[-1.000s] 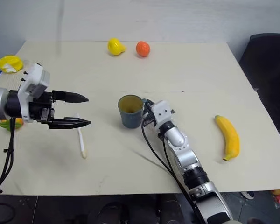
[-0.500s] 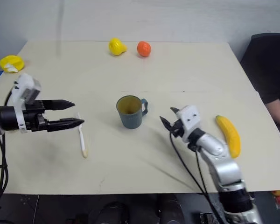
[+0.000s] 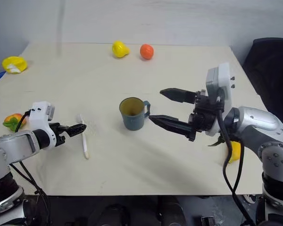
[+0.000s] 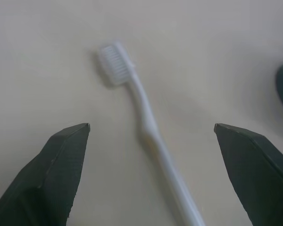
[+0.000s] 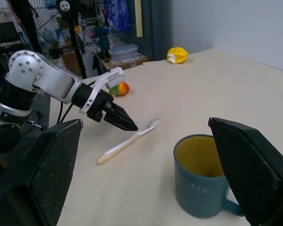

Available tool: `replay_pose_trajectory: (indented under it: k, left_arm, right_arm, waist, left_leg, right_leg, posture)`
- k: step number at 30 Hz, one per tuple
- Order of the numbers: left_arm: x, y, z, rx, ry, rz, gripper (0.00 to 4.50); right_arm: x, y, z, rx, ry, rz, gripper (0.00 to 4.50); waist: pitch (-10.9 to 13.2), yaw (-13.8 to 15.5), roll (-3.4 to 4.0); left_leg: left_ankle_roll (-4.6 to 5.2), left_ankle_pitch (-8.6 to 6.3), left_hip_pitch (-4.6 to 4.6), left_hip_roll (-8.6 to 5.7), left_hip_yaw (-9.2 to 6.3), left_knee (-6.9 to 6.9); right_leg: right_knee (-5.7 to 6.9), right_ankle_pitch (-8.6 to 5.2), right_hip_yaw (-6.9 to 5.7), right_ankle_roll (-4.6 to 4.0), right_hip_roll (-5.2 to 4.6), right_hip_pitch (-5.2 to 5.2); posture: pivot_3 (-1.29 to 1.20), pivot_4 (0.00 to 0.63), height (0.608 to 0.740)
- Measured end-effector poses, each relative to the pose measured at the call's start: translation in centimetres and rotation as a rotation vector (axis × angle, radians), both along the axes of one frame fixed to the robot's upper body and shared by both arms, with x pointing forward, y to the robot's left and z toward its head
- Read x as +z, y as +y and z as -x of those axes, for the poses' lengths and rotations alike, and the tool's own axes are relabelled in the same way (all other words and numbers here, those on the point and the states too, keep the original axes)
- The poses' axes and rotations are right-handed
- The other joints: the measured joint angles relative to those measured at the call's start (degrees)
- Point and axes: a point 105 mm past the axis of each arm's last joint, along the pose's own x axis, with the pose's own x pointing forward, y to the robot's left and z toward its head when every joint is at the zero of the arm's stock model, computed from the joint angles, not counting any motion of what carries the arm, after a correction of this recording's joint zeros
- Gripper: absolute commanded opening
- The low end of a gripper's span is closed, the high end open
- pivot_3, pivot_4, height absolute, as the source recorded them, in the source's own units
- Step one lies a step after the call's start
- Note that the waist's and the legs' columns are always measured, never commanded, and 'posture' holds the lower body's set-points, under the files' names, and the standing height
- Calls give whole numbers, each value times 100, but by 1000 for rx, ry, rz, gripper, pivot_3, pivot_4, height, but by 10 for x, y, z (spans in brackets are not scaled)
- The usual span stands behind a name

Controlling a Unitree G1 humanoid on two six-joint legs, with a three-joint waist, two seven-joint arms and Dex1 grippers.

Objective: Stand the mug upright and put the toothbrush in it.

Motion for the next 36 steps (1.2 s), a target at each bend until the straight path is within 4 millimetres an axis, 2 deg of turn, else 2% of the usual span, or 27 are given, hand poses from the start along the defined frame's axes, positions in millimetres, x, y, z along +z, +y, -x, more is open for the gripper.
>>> replay_pose_trajectory:
  k: [2,9,13,24,29,32,34,36]
  left_arm:
    - [-12,-2,-2,36,57,13,4500]
    - [-7,-23,-20,-16,124,65,4500]
    - [-7,-33,-24,-62,170,93,3607]
    - [-12,-38,-30,-60,258,91,285]
    - [-10,-32,-34,-29,267,78,180]
    - [-3,-23,-47,40,242,99,180]
    - [9,-19,-59,72,180,128,180]
    - [34,-25,-73,39,55,195,180]
  right_arm:
    - [1,3,3,-3,-17,11,4469]
    - [-11,2,7,-56,-1,38,4469]
    - [-12,-1,10,-98,-17,49,4500]
    - [-16,-4,14,-168,-40,65,4500]
    - [-23,-9,18,-193,-17,89,4500]
    - [-26,-13,19,-214,-2,118,4500]
    - [-26,-18,18,-240,-5,128,4500]
    - [-25,-21,17,-266,-8,129,4500]
  waist:
    - [-2,46,-6]
    - [-3,131,-5]
    - [-5,125,-2]
    - [-6,127,-1]
    - [-6,123,-1]
    - [-5,122,-2]
    - [-5,122,-3]
    - [-4,123,-3]
  left_leg:
    - [0,0,-1,2,-3,3]
    - [0,0,0,-3,2,11]
    - [-1,0,2,-2,9,11]
    - [-1,0,5,-2,32,10]
    - [-2,1,6,-2,35,10]
    - [-3,1,5,-1,37,10]
    - [-3,1,0,0,37,7]
    - [-3,1,-5,0,37,5]
  right_leg:
    - [0,0,-2,0,3,0]
    - [1,0,-9,0,1,10]
    - [2,0,-11,0,3,11]
    - [-5,0,-16,0,5,20]
    - [-9,0,-17,0,9,22]
    - [-9,0,-18,0,13,20]
    - [-17,0,-21,0,16,19]
    - [-24,0,-30,0,16,19]
  posture:
    - [0,150,740]
    - [0,150,740]
    - [0,150,740]
    - [0,150,740]
    - [0,150,740]
    - [0,150,740]
    - [0,150,740]
    - [0,150,740]
